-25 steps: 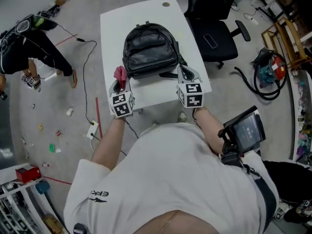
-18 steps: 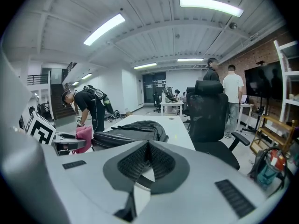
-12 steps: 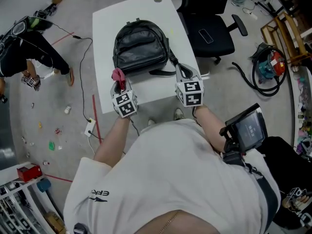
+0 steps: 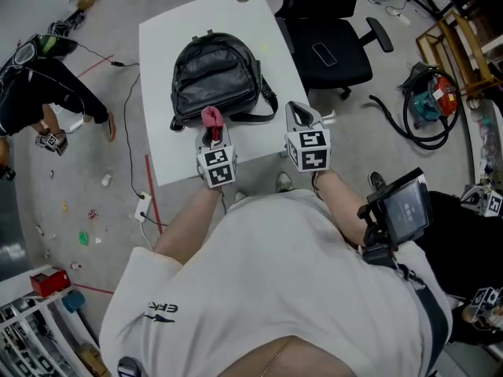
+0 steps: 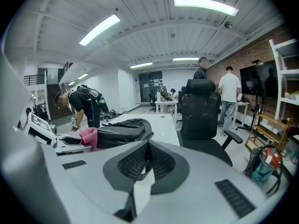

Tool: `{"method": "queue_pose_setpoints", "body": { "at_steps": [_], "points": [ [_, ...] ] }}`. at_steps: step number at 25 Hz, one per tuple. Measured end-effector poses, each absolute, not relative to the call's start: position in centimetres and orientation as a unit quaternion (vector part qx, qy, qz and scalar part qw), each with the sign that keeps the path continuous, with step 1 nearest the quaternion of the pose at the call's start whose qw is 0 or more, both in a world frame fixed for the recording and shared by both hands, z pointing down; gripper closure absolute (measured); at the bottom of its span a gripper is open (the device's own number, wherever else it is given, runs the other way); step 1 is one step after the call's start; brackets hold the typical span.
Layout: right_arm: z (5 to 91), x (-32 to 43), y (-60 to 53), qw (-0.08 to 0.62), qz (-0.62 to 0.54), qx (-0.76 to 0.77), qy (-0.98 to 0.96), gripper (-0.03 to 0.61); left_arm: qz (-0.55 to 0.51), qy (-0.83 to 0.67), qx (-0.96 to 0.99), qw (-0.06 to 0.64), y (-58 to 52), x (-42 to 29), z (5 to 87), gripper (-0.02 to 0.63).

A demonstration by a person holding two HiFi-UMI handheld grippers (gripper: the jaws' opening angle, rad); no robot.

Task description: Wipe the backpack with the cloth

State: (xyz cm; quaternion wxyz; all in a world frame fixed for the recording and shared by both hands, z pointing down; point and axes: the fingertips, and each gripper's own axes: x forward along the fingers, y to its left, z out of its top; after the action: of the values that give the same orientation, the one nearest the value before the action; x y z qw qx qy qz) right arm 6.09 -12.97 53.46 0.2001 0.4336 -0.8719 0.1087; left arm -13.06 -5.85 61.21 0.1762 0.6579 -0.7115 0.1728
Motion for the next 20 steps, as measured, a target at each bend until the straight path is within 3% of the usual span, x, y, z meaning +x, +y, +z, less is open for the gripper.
{"method": "queue_pose_setpoints", "body": {
  "at_steps": [11, 16, 20],
  "points": [
    [53.7, 8.4, -13.9, 0.204, 0.113, 0.439, -0.868, 0.575, 0.202, -0.617, 0.74, 0.173, -9.4, -4.3, 62.2, 0.508],
    [53.8, 7.6, -14.2, 0.208, 0.116, 0.425, -0.874, 0.575, 0.205, -0.623, 0.74, 0.149, -8.0, -5.6, 61.4, 0.508],
    [54.1, 5.4, -14.3, 0.206, 0.116, 0.405, -0.883, 0.575, 0.194, -0.675, 0.695, 0.156, -5.1, -11.1, 61.3, 0.508]
  ]
}}
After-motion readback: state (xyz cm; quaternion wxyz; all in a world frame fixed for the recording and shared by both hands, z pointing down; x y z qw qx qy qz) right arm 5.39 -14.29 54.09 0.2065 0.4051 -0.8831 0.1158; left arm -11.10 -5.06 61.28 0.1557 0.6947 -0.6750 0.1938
